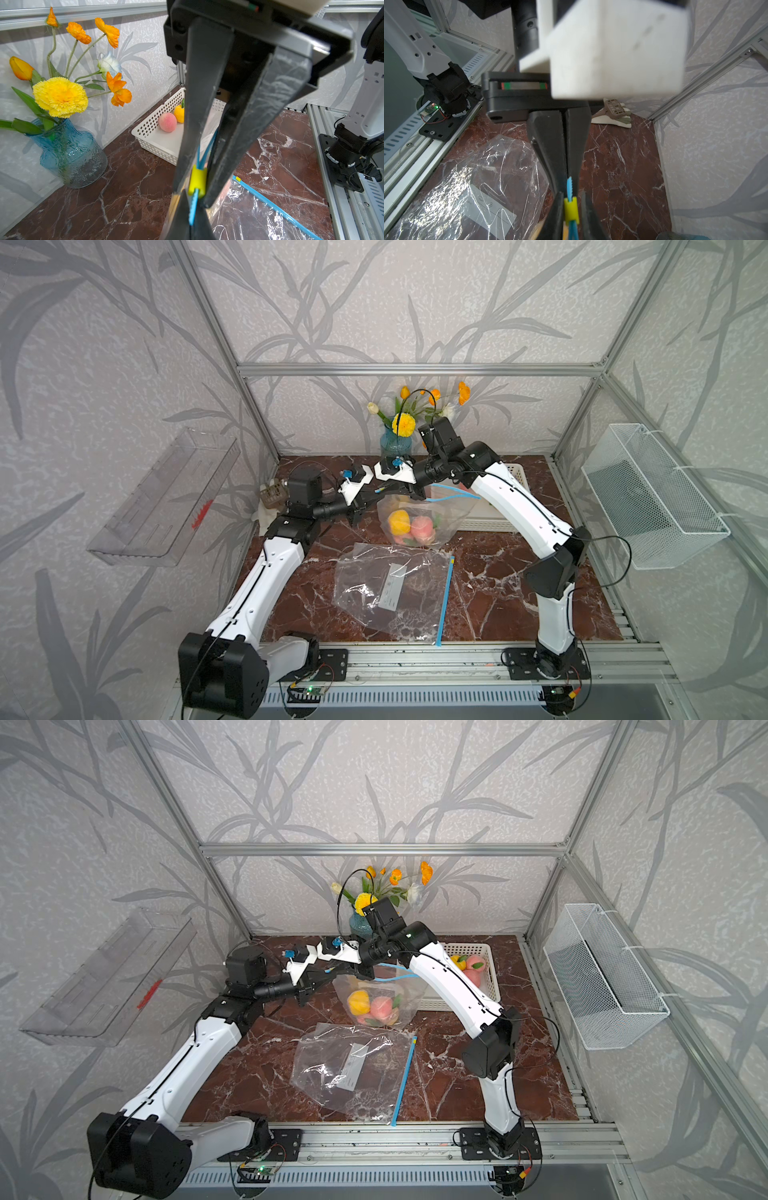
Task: Place the peach in a zip-top bag and seal the zipper
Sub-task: Zip the zipper on the zipper food storage bag.
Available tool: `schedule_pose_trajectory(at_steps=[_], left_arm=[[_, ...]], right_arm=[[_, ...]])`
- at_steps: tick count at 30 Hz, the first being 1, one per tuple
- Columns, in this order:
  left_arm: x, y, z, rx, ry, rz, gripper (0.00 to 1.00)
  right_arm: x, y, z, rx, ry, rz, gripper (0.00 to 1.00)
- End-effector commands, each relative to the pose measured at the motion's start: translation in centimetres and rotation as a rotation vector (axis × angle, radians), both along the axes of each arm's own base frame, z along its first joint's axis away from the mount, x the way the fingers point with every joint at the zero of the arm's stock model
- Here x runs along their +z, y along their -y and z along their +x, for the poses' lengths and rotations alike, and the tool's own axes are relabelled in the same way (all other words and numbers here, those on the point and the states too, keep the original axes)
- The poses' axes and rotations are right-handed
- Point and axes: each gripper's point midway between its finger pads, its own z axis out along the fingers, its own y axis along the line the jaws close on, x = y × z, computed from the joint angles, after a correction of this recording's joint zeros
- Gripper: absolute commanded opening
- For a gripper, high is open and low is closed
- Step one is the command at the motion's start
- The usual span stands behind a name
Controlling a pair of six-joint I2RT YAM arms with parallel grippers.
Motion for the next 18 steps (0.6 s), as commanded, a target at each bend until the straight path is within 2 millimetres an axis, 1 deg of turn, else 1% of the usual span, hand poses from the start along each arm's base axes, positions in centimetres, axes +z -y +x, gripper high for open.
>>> schedule_pose_trajectory(at_steps=[1, 7, 12, 18], left_arm=[[1.9, -0.2, -0.3, 0.021, 0.067, -0.005, 0.00], [1.6, -0.7, 0.0, 0.069, 0.083, 0.001, 0.00], [1.2, -1.5, 0.7, 0.145, 0.074, -0.003, 0.00], [0.8, -2.6, 1.4, 0.244, 0.077, 0.001, 0.00]], right_arm=[[0.2, 0.3, -0.8, 0.017, -0.005, -0.012, 0.14], [0.6, 0.7, -0.3, -0.028, 0.031, -0.010, 0.08], [1.3, 1.3, 0.2, -0.070, 0.063, 0.023, 0.08], [1.2, 2.8, 1.0, -0.122, 0.081, 0.019, 0.08]])
